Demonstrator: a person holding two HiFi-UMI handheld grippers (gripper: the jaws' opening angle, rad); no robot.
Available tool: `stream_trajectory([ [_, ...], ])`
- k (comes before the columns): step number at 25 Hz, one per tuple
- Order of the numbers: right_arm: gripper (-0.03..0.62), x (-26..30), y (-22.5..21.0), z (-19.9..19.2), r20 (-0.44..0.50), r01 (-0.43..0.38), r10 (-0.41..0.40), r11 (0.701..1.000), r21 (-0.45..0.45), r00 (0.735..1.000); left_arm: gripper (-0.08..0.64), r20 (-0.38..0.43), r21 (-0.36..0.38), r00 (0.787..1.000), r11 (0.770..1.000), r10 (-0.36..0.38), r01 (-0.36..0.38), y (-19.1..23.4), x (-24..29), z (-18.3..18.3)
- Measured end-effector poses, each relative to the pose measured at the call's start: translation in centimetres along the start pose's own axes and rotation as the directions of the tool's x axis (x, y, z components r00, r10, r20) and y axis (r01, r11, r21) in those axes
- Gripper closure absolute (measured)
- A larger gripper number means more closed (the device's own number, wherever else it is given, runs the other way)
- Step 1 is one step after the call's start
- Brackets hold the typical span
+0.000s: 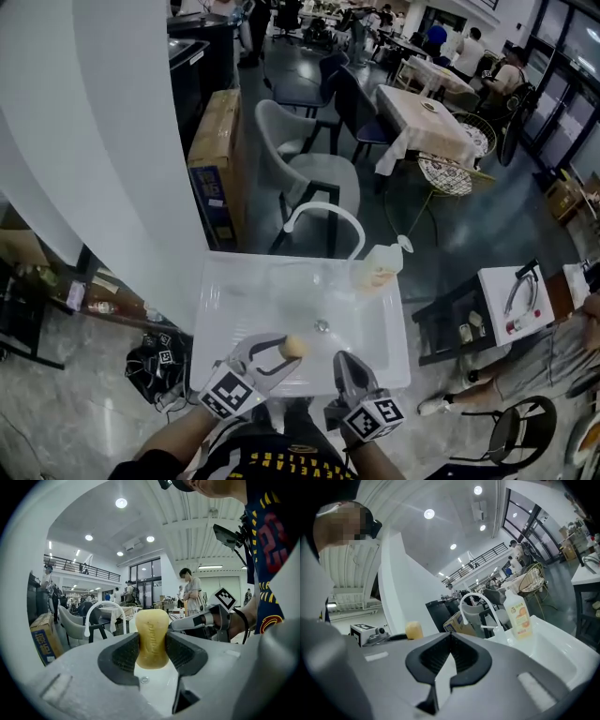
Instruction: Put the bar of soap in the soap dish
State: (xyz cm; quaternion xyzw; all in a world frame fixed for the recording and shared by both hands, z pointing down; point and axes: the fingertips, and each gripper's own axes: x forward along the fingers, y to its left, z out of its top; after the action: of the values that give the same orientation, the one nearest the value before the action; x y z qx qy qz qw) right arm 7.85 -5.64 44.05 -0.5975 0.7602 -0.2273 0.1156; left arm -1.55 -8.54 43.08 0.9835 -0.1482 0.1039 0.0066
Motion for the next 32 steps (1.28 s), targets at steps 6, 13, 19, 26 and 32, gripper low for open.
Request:
stream_trajectory([
  [6, 0.589, 2.6, -1.2, 0.7, -0.03, -0.064, 0.065, 0.997, 0.032, 0.997, 0.384, -0.045, -0.009, 0.997, 0.998, 0.064, -0.065, 1.9, 1.3, -0.2],
  [13, 0.589, 6.4, -6.5, 2.1, -0.069, -0.1, 0.105, 0.993, 0.07, 0.992, 0.385, -0.092, -0.018, 0.991, 0.995, 0.093, -0.095, 4.3, 6.8, -0.5],
  [19, 0.589, 8.7, -10.9, 2.3, -0.109, -0.109, 0.123, 0.986, 0.13, 0.986, 0.385, -0.144, -0.038, 0.981, 0.99, 0.128, -0.135, 5.7, 10.2, -2.0],
  [26, 0.59, 11.0, -12.4, 1.8, -0.159, -0.15, 0.175, 0.976, 0.157, 0.972, 0.385, -0.198, -0.003, 0.956, 0.975, 0.217, -0.222, 9.1, 10.9, -3.6],
  [32, 0.591, 12.6, -12.2, 0.5, -0.193, -0.16, 0.192, 0.972, 0.172, 0.962, 0.385, -0.265, 0.01, 0.934, 0.969, 0.24, -0.246, 12.0, 10.2, -6.6],
])
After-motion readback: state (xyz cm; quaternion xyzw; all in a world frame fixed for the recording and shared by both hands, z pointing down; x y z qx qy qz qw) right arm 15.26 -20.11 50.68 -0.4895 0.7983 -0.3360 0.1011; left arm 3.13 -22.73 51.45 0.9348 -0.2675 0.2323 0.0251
